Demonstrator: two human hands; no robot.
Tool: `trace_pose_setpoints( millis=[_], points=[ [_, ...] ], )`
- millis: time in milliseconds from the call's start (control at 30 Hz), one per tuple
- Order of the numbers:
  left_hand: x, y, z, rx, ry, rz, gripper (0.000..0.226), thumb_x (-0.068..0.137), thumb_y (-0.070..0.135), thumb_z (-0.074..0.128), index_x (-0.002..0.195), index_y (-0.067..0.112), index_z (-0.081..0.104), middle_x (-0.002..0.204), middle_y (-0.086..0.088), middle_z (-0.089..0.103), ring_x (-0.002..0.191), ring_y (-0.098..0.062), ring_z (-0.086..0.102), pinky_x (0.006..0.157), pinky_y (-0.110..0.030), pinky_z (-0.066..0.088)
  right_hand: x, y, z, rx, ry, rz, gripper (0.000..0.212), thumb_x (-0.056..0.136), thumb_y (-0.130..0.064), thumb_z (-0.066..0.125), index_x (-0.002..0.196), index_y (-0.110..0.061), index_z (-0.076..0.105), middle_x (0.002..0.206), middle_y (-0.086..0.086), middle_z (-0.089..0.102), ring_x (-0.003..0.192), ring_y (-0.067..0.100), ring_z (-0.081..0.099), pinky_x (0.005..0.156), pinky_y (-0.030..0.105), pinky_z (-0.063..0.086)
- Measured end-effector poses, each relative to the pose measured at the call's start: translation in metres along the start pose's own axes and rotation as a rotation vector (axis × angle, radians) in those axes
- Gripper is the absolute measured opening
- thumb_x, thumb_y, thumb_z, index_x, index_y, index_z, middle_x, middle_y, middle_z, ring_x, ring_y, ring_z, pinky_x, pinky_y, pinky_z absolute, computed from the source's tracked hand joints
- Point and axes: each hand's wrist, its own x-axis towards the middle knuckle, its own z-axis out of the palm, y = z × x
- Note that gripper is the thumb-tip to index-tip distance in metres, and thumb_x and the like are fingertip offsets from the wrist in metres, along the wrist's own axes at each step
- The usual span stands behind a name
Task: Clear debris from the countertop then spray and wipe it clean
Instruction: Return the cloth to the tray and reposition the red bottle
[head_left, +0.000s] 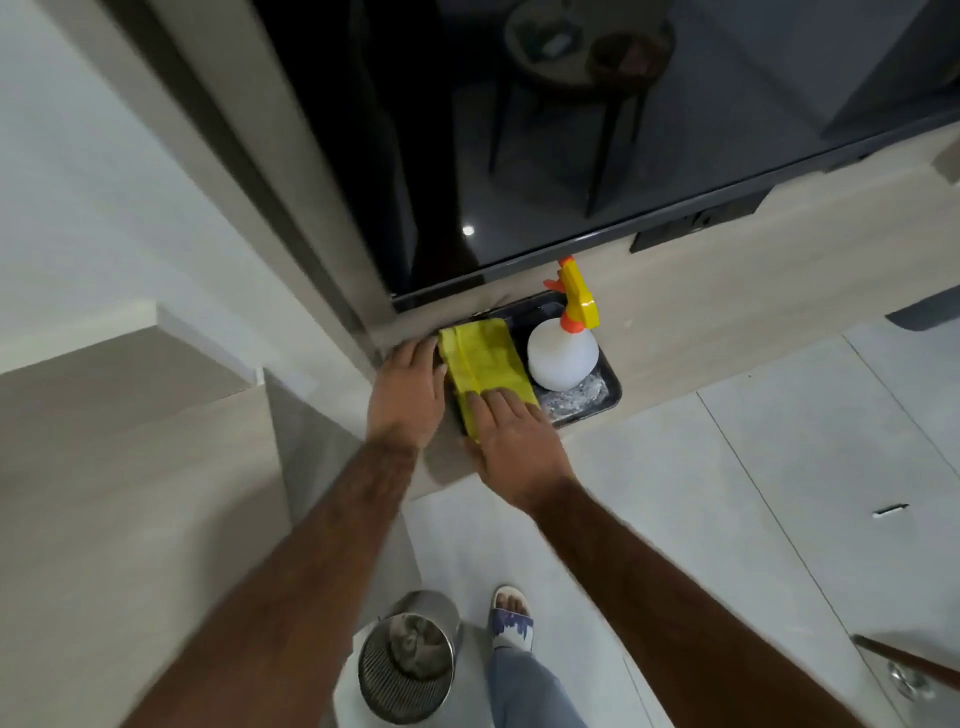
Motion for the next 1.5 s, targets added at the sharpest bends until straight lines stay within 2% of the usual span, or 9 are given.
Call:
trace_pose_setpoints(
  millis=[67,133,300,467,867,1000,1233,1333,1500],
  points=[
    [-0.036,-0.015,-0.007,0.016,-0.014,-0.055,0.043,0.099,0.009,0.050,0.140,-0.003,0.052,0.142,-0.025,0.052,0.133,-0.041,0.048,0.118,-0.045,0.035,0.011,-0.012,0.005,-0.042,-0.197,-0.079,0.072,0.103,-0.042,0.048,0.163,-0.007,0.028,0.169,0.020,0.031,0.159,0.037,0.025,0.124,0.050,0.030],
    [-0.071,-0.034,-0.012,0.060,-0.086,-0.101,0.049,0.100,0.010,0.046,0.148,-0.001,0.042,0.154,-0.022,0.042,0.145,-0.037,0.037,0.125,-0.042,0.023,0.019,-0.029,0.014,-0.078,-0.285,-0.123,0.084,0.103,-0.050,0.043,0.167,-0.009,0.008,0.176,0.015,0.006,0.164,0.032,0.000,0.131,0.047,0.010],
    [-0.145,-0.111,-0.045,0.149,-0.044,-0.183,0.062,0.103,0.042,0.037,0.152,0.004,0.037,0.160,-0.015,0.037,0.153,-0.031,0.027,0.126,-0.048,0.021,0.036,-0.110,0.031,-0.098,-0.326,-0.281,0.087,0.104,-0.066,0.024,0.167,-0.008,0.006,0.177,0.015,0.003,0.165,0.029,0.000,0.133,0.047,0.009],
    [-0.212,-0.212,-0.095,0.187,-0.063,-0.393,0.086,0.096,0.069,0.008,0.159,0.013,0.020,0.168,-0.008,0.019,0.157,-0.025,0.011,0.128,-0.046,0.011,0.050,-0.213,0.055,-0.084,-0.347,-0.433,0.090,0.104,-0.065,0.032,0.167,-0.012,-0.005,0.176,0.014,-0.007,0.164,0.030,-0.008,0.134,0.047,0.008],
    [-0.385,-0.444,-0.195,0.221,0.129,-0.832,0.094,0.089,0.072,0.015,0.156,0.007,0.032,0.163,-0.014,0.033,0.150,-0.035,0.031,0.123,-0.056,0.021,0.079,-0.470,0.138,-0.026,-0.448,-0.632,0.092,0.103,-0.066,0.037,0.167,-0.015,-0.005,0.177,0.013,-0.005,0.164,0.028,-0.007,0.131,0.039,-0.003],
    [-0.423,-0.498,-0.201,0.212,0.042,-0.958,0.101,0.085,0.078,0.005,0.160,0.011,0.017,0.169,-0.009,0.014,0.157,-0.030,0.012,0.123,-0.063,0.011,0.101,-0.549,0.151,0.064,-0.441,-0.625,0.093,0.103,-0.064,0.042,0.168,-0.016,-0.003,0.177,0.012,-0.001,0.164,0.027,-0.001,0.131,0.037,0.002],
    [-0.455,-0.533,-0.183,0.215,0.108,-0.961,0.088,0.093,0.076,0.016,0.161,0.020,0.015,0.171,-0.004,0.010,0.158,-0.026,0.008,0.120,-0.067,0.007,0.158,-0.709,0.149,0.720,-0.284,-0.150,0.101,0.088,-0.055,0.075,0.165,-0.016,0.022,0.168,0.008,0.034,0.156,0.025,0.033,0.127,0.047,0.032],
    [-0.456,-0.537,-0.181,0.223,0.105,-0.937,0.086,0.095,0.074,0.018,0.161,0.019,0.018,0.170,-0.006,0.012,0.158,-0.027,0.009,0.121,-0.068,0.006,0.172,-0.754,0.157,0.735,-0.192,-0.016,0.098,0.078,-0.054,0.084,0.156,-0.018,0.037,0.150,0.004,0.053,0.138,0.024,0.053,0.117,0.048,0.044],
    [-0.458,-0.541,-0.177,0.237,0.157,-0.926,0.084,0.096,0.073,0.023,0.160,0.018,0.021,0.170,-0.006,0.016,0.158,-0.027,0.010,0.121,-0.068,0.006,0.179,-0.792,0.178,0.745,-0.125,0.117,0.083,0.078,-0.045,0.086,0.143,-0.017,0.044,0.140,0.005,0.056,0.129,0.027,0.057,0.109,0.050,0.049]
  ],
)
